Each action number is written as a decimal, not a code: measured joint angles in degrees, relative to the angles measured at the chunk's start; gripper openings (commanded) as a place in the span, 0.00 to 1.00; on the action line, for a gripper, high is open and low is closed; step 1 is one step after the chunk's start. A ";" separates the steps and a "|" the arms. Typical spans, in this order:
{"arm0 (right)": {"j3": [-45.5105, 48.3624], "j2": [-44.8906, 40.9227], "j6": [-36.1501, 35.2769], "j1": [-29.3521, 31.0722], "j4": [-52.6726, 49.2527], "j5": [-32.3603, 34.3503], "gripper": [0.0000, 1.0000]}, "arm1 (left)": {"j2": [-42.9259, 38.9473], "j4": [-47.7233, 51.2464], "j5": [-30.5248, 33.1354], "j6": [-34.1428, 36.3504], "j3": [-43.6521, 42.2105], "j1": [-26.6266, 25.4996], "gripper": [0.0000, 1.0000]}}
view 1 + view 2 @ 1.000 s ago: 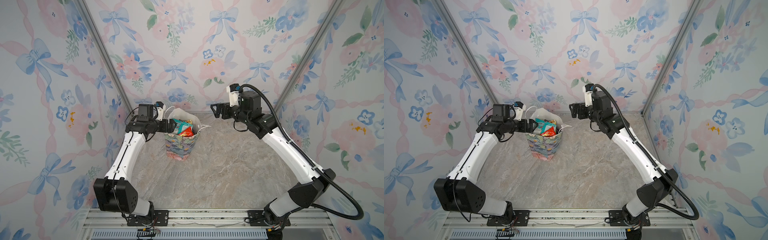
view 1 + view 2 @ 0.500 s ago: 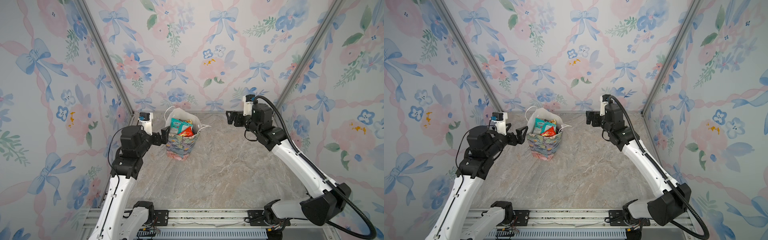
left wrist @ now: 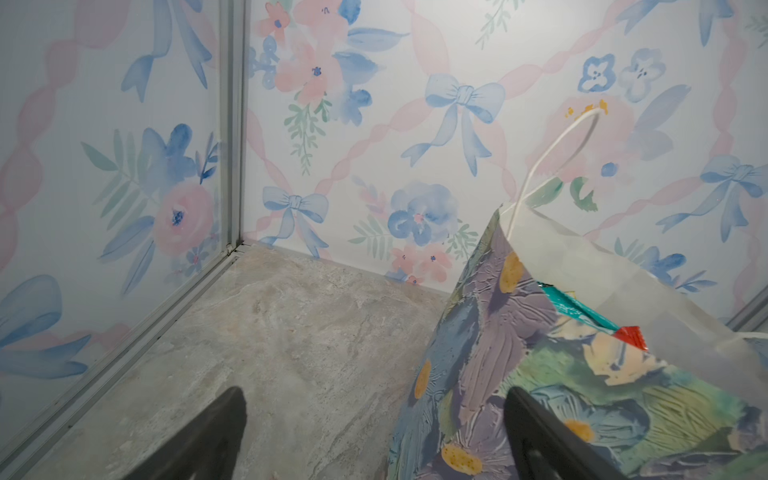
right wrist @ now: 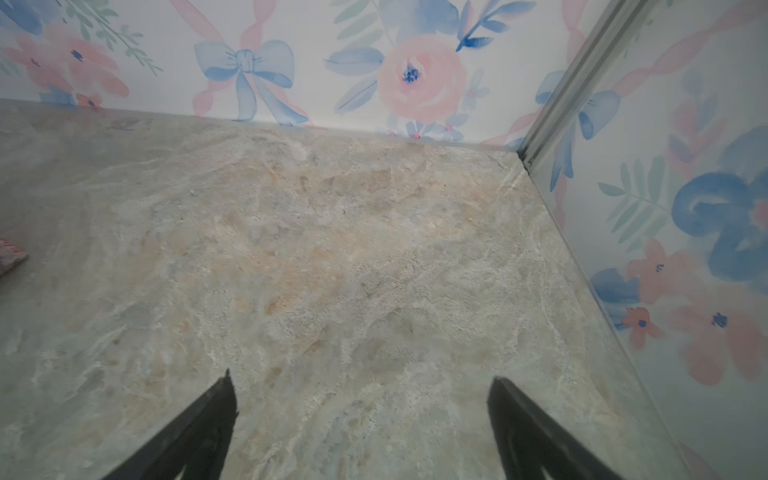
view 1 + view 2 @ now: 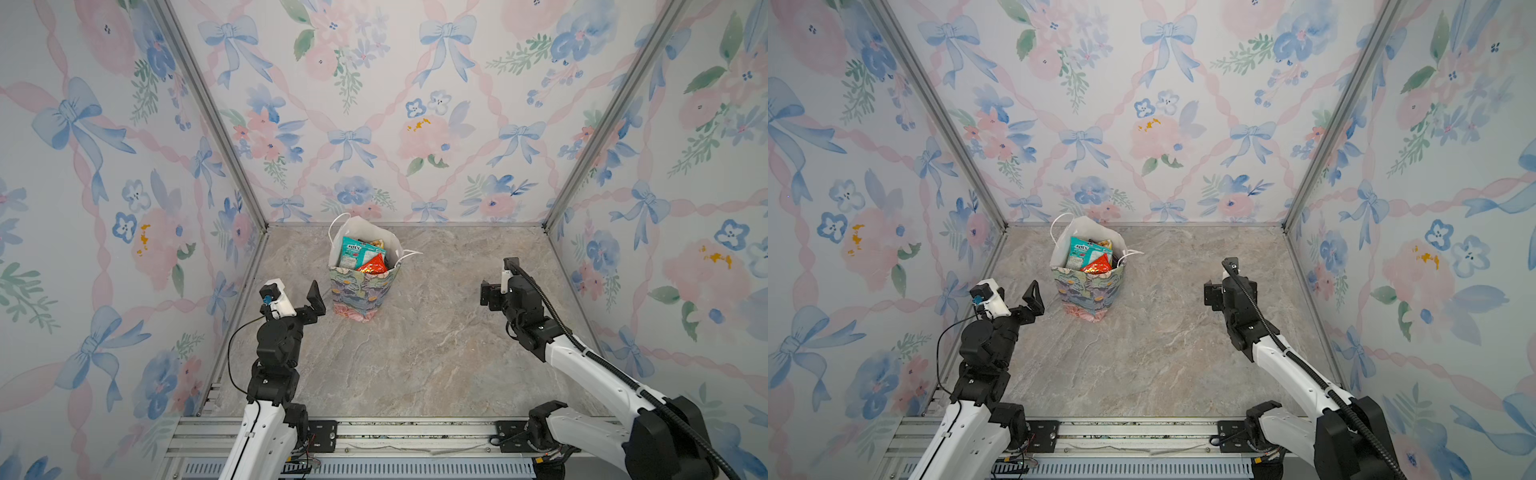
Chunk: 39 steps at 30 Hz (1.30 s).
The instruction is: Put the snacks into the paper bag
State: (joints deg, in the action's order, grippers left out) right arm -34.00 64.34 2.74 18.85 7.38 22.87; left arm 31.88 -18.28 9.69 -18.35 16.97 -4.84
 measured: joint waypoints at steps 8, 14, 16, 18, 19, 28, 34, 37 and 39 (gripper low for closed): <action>7.87 8.13 -3.50 -5.33 19.43 4.59 0.97 | 13.31 -15.58 6.05 2.89 -10.08 0.09 0.98; 13.42 17.27 -5.44 -7.28 36.17 4.13 0.97 | 24.81 -27.56 5.70 6.40 -11.65 4.11 0.98; 15.96 20.76 -5.97 -7.98 43.08 2.49 0.96 | 29.33 -31.32 4.81 7.48 -11.47 4.63 0.98; 18.01 22.71 -6.01 -8.92 46.36 -0.13 0.97 | 34.77 -33.94 3.72 8.59 -10.51 4.72 0.98; 18.47 23.37 -6.03 -9.44 47.87 -1.09 0.96 | 36.92 -34.84 3.37 8.98 -9.97 4.72 0.98; 17.18 24.94 -6.43 -10.67 52.85 -7.08 0.97 | 53.46 -46.12 1.62 12.02 -6.16 3.96 0.98; 14.82 24.94 -5.75 -12.22 50.14 -8.59 0.97 | 56.70 -46.90 1.40 14.03 -3.87 2.34 0.98; 13.90 24.94 -5.29 -12.98 49.59 -9.22 0.97 | 56.70 -47.41 1.42 14.34 -3.61 2.34 0.98; 13.86 24.94 -5.11 -13.14 49.11 -9.57 0.96 | 56.70 -47.50 1.42 14.38 -3.61 2.34 0.98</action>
State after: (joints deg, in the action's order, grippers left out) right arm -20.14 89.27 -2.37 5.72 56.49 13.30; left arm 88.58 -65.78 11.11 -3.97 13.37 -2.50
